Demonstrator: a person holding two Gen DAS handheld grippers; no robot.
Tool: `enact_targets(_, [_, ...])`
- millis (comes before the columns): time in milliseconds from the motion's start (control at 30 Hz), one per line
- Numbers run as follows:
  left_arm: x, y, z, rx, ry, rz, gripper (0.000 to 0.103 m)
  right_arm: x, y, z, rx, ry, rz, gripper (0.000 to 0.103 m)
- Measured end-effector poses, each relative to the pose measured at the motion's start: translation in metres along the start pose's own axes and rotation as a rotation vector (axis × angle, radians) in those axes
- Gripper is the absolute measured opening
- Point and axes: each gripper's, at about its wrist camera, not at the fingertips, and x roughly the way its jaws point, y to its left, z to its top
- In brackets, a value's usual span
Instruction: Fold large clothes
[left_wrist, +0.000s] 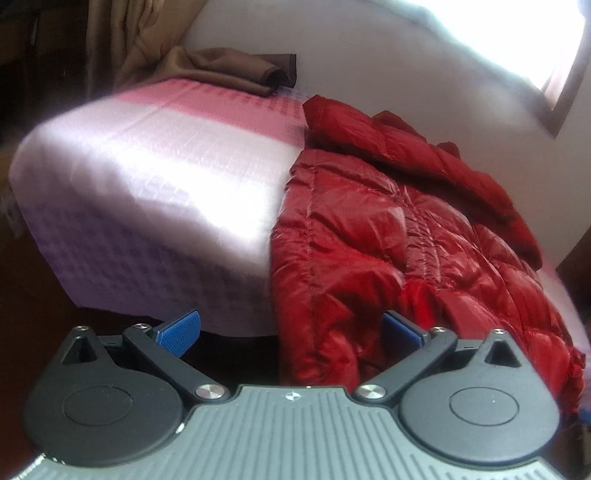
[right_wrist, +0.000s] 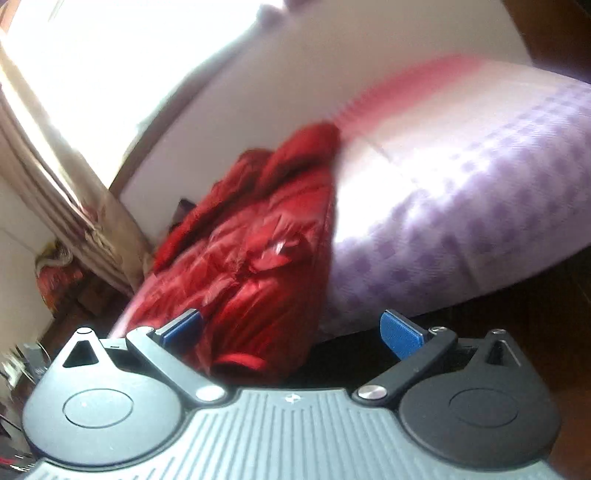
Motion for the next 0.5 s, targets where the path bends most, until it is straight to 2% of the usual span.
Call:
enact_targets(67, [0.003, 0.011, -0.002, -0.043, 0.003, -0.045, 0.102, 0.022, 0.002, 0.000, -0.012, 0.037, -0.033, 0.103])
enact_targets(200, [0.012, 0.022, -0.006, -0.090, 0.028, -0.125, 0.102, 0.048, 0.000, -0.003, 0.044, 0.049, 0.040, 0.103])
enact_targets(333, [0.020, 0.020, -0.007, -0.068, 0.038, -0.134, 0.102, 0.076, 0.002, -0.005, 0.083, 0.106, 0.137, 0.103])
enact_targets(367, [0.020, 0.017, -0.007, -0.042, 0.038, -0.122, 0.096, 0.082, 0.004, -0.005, 0.063, 0.119, 0.144, 0.102])
enact_targets(400, [0.018, 0.012, -0.007, -0.005, 0.032, -0.112, 0.086, 0.087, 0.009, -0.006, 0.030, 0.137, 0.153, 0.085])
enact_targets(433, [0.015, 0.007, -0.007, 0.032, 0.023, -0.107, 0.080, 0.091, 0.016, -0.006, -0.012, 0.146, 0.150, 0.054])
enact_targets(500, [0.009, -0.003, -0.008, 0.089, 0.019, -0.104, 0.048, 0.093, 0.029, -0.005, -0.110, 0.158, 0.111, 0.032])
